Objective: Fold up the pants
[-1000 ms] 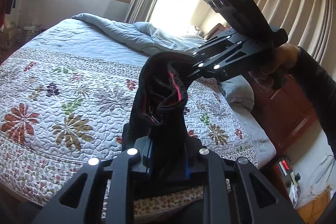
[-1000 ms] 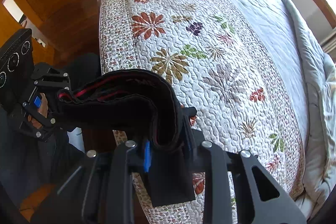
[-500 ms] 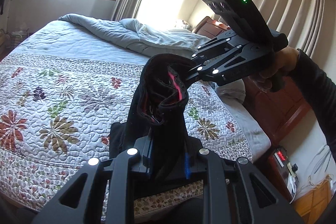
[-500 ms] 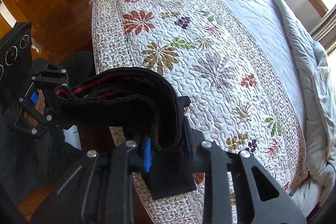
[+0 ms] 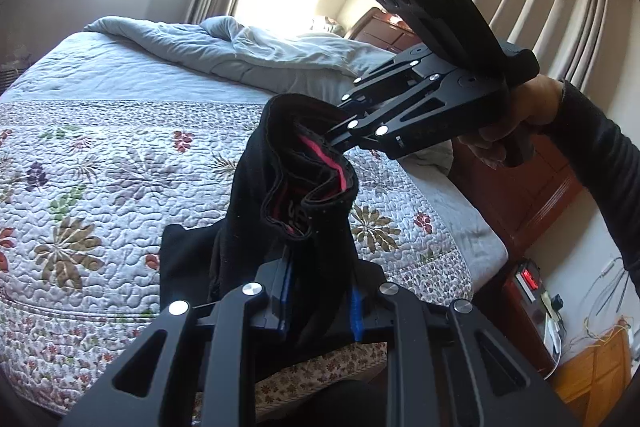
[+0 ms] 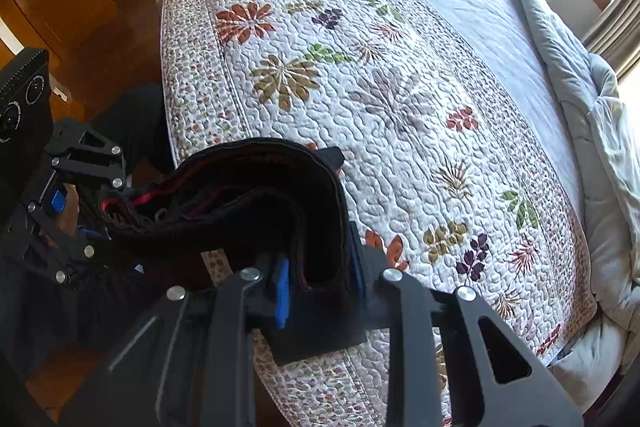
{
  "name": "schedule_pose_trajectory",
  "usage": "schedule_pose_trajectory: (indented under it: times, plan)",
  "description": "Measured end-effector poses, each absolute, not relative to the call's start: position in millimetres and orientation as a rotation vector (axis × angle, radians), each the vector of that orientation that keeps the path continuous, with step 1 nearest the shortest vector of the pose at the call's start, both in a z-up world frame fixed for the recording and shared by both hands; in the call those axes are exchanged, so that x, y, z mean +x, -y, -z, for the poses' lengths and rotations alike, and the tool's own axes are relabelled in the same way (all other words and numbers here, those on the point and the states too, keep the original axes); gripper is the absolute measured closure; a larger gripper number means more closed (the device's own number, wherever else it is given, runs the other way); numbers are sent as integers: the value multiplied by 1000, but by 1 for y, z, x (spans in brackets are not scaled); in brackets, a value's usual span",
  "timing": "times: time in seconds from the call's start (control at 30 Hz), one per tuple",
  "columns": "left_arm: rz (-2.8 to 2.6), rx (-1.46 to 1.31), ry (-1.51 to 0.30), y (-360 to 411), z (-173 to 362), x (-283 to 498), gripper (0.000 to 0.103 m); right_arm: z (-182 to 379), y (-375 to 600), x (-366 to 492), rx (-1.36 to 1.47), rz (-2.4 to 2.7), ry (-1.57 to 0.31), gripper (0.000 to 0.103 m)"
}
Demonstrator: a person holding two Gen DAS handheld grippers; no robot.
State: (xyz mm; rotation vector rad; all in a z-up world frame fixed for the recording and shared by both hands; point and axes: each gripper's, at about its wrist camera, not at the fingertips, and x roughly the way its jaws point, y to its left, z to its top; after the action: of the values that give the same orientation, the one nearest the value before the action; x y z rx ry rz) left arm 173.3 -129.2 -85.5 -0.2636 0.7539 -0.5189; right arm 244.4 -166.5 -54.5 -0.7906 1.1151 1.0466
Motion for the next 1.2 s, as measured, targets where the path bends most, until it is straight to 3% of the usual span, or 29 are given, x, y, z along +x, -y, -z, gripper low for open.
schedule_pose_trajectory:
  times: [1.2]
  plan:
    - [610, -191, -895, 230, 158, 200, 81, 143, 261, 260, -788, -992, -1190, 80]
